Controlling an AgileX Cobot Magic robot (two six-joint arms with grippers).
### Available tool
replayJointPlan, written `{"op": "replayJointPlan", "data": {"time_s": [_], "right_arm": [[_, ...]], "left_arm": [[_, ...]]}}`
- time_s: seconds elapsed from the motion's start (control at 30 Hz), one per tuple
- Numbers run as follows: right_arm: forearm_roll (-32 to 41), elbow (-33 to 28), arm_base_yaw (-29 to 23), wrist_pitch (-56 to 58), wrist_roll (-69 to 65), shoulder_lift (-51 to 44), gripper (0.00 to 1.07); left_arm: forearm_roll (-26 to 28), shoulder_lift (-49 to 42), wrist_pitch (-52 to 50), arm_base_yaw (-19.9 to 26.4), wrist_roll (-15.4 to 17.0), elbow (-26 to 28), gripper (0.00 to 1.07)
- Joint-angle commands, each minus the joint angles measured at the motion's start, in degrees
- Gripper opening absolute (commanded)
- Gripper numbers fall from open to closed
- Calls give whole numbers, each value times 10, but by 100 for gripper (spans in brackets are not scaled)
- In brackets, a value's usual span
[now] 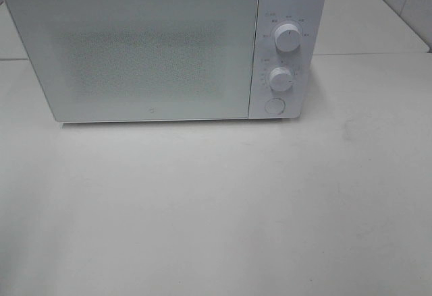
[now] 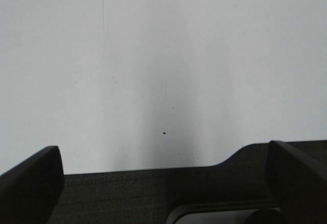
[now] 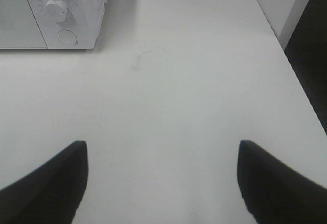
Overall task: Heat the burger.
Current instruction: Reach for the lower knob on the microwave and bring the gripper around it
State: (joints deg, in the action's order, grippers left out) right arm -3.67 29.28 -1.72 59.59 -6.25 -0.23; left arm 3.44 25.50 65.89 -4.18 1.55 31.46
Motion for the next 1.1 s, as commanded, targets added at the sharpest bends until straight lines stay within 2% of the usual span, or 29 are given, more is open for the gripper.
{"op": "replayJointPlan", "data": {"time_s": [0.03,0.17,0.6,0.73,0.77,1.1], "right_arm": [[1,-1,3,2,1,-15,76],[1,-1,3,2,1,-15,76],[1,-1,3,2,1,-15,76],[1,-1,3,2,1,-15,76],[1,-1,3,2,1,-15,76],[1,-1,3,2,1,-15,76]], "left_arm": [[-1,-36,-4,1,-2,-3,101],[-1,-92,-70,1,-1,-23,101],[0,-199,-65,1,-2,-28,101],[2,-245,-65,22,-2,-28,100],[3,-265,-65,42,-2,-28,100],[5,-272,-65,52,-2,-28,100]]}}
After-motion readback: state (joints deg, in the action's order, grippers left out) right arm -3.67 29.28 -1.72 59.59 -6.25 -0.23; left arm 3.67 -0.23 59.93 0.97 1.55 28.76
